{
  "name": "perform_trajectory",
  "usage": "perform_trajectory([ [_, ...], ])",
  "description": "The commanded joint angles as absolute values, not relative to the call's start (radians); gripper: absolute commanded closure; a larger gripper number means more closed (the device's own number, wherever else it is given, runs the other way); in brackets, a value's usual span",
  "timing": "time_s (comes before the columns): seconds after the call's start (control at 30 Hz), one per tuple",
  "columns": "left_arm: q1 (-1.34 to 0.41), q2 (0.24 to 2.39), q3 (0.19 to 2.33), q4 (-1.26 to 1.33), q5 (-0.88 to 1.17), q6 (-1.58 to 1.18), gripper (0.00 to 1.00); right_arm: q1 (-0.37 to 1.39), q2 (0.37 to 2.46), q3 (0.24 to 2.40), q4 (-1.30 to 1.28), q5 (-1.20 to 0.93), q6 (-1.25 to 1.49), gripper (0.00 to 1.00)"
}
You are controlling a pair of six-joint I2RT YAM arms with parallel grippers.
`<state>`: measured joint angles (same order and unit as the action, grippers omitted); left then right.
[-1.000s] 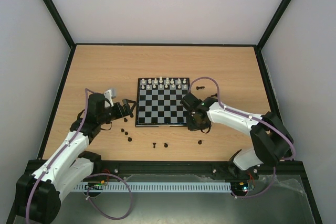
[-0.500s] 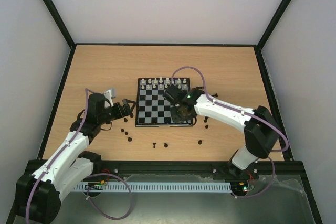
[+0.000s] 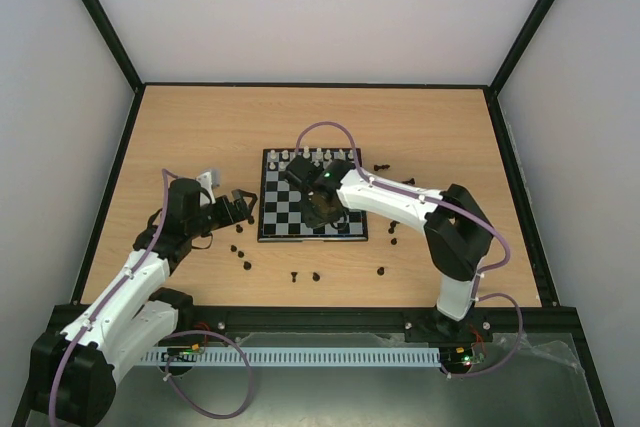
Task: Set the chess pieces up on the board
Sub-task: Place the chess piece on the chessboard.
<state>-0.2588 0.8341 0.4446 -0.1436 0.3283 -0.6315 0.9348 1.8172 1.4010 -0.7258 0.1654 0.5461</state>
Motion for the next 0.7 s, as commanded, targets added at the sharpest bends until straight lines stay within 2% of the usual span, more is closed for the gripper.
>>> perform_trajectory([
  [0.0,-0.262,0.833,0.449,-0.161,0.314,-0.62,0.0,0.943,1.849,1.433,-0.801,0.176,0.532,0.88],
  [0.67,-0.262,0.83,0.445,-0.156,0.311,-0.621,0.0,0.952,1.915,1.448,-0.795,0.163,0.521,0.87],
])
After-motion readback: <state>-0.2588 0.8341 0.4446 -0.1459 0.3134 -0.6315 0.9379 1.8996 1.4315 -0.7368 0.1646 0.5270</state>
